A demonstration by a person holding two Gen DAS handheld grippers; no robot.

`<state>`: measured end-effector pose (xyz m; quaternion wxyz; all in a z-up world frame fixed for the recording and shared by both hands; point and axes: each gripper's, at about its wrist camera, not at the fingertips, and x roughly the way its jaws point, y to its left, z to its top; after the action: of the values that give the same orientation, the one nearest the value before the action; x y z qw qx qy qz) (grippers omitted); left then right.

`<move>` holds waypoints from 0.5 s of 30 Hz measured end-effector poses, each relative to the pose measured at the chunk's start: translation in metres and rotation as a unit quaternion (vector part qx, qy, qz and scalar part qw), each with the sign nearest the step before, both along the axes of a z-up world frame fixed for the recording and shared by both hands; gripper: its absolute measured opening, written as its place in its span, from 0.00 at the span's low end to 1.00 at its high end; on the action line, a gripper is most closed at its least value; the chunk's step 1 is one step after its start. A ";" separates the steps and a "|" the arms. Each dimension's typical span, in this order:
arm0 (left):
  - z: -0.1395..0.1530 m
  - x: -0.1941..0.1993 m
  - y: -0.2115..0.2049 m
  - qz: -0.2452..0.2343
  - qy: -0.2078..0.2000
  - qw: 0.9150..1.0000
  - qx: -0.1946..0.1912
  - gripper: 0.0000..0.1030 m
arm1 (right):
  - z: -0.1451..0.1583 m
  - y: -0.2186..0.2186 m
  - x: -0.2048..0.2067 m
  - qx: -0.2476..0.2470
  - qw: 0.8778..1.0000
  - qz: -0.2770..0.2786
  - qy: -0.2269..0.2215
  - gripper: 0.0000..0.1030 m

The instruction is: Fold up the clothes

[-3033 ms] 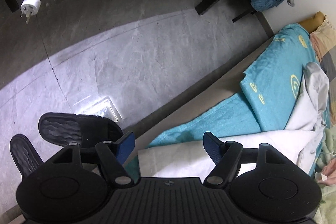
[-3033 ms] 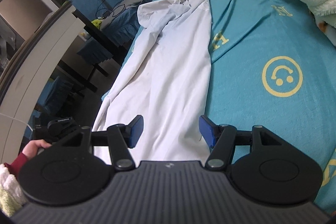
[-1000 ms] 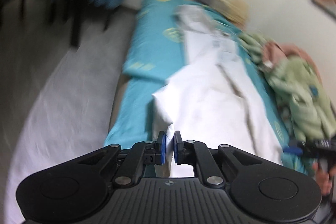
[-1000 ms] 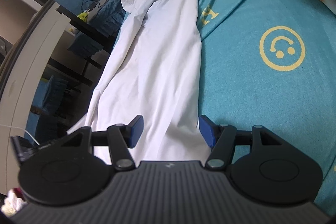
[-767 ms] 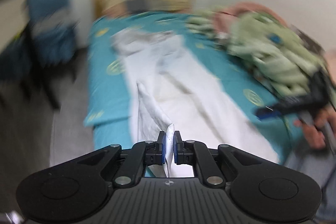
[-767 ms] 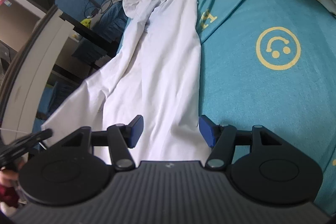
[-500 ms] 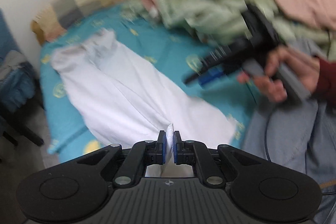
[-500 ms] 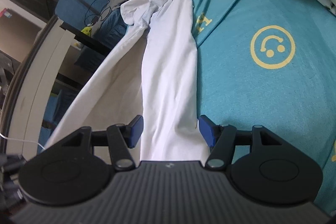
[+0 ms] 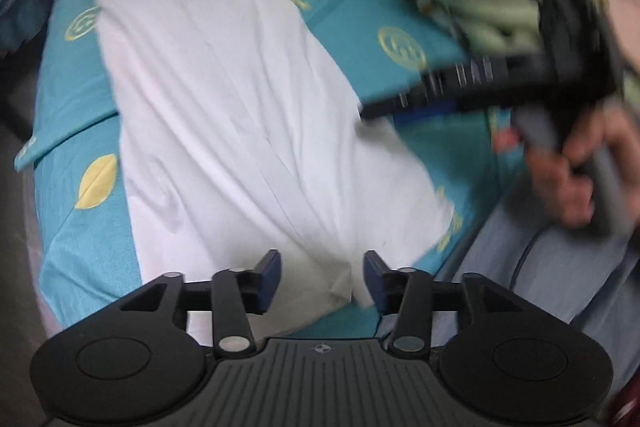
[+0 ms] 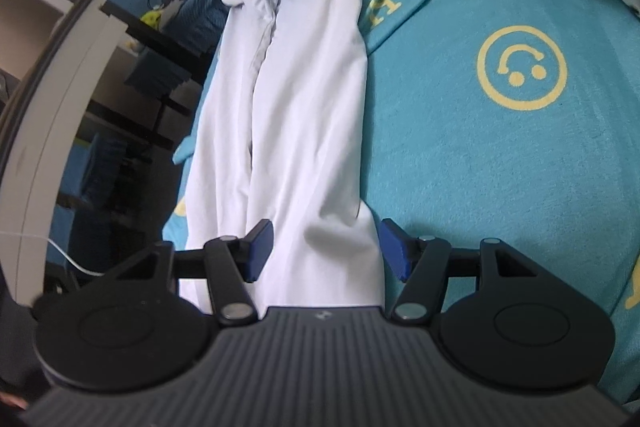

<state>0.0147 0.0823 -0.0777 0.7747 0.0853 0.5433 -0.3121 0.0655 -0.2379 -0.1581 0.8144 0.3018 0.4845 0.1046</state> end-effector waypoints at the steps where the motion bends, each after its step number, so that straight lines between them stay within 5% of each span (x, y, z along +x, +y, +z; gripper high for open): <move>1: 0.003 0.008 0.009 0.033 -0.005 0.999 -0.019 0.69 | -0.001 0.001 0.000 0.000 1.000 0.002 0.003 0.60; 7: -0.020 0.069 0.054 0.214 -0.005 0.976 -0.028 0.73 | -0.007 0.003 0.002 0.005 1.000 0.006 0.022 0.60; 15: -0.053 0.088 0.060 0.245 0.012 0.969 0.018 0.71 | -0.016 -0.002 -0.001 0.027 0.998 -0.004 0.054 0.60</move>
<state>0.1032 0.1423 -0.1305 0.8193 -0.0403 0.5625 -0.1036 0.0645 -0.2399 -0.1740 0.7792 0.3308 0.5234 0.0975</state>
